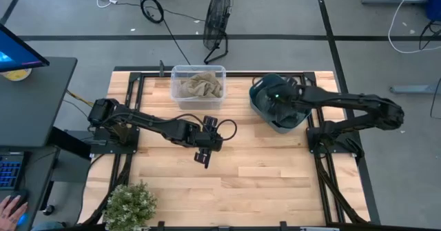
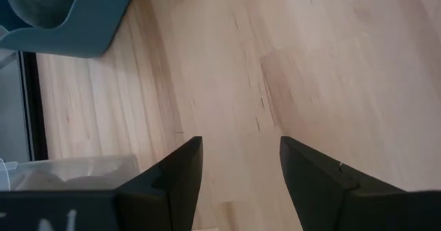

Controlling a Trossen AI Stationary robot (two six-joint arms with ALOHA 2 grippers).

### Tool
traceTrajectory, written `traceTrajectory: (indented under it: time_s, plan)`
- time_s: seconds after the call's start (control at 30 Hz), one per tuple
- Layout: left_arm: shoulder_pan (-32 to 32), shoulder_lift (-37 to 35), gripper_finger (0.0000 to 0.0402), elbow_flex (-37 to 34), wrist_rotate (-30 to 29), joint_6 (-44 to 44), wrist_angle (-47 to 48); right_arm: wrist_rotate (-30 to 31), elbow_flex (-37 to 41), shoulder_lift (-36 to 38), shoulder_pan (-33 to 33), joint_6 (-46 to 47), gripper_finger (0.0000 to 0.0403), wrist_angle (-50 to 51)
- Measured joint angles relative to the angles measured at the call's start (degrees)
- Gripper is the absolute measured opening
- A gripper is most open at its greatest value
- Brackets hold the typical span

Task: Pick & Place hat
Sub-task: Put the black cap into the blue bin, then return to Home Position

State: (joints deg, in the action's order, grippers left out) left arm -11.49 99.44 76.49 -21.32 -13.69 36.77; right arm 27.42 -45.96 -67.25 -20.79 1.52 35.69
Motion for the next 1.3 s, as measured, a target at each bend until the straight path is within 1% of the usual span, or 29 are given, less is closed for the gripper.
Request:
traceTrajectory:
  time_s: [0.13,0.27,0.43,0.57,0.7,0.8,0.9,0.97,1.1,1.3]
  plan:
    - [0.02,0.02,0.0197,0.0,-0.02,0.02,0.0,-0.03,3.82,-2.96,-1.34,3.1,0.0004,-1.72]
    - [0.0,0.02,0.0197,0.0,0.0,0.04,0.02,-2.34,5.82,-5.66,-2.08,4.08,0.0002,-6.06]
    - [0.02,0.02,0.0197,0.0,-0.02,0.04,0.03,-3.58,6.38,-9.23,-3.93,8.96,0.0002,-5.33]
    - [0.02,0.02,0.0197,0.0,-0.01,-0.15,0.03,-4.18,5.79,-9.67,-4.55,8.53,0.0001,-4.77]
    - [-0.34,-0.55,0.0197,0.0,-0.07,1.09,0.81,-5.18,1.01,-7.11,-3.32,8.52,0.0004,0.43]
    - [-0.35,-2.33,0.0197,0.0,-1.83,5.55,2.05,-5.85,-5.31,-4.35,-1.74,8.66,0.0009,5.29]
    - [-0.24,-6.11,0.0197,0.0,-3.09,9.24,3.28,-5.33,-10.62,-1.83,0.59,8.67,0.0006,9.99]
    - [-0.16,-9.51,0.0197,0.02,-3.21,11.97,3.47,-5.06,-13.27,0.27,2.71,8.48,0.0003,9.91]
    - [0.12,-16.67,0.0197,-0.02,-3.75,15.96,3.92,-4.93,-14.94,6.01,7.65,8.25,0.0003,8.58]
    - [1.13,-26.68,0.0197,-0.86,-7.15,19.42,6.37,-4.51,-14.9,15.81,15.14,8.97,0.0002,8.28]
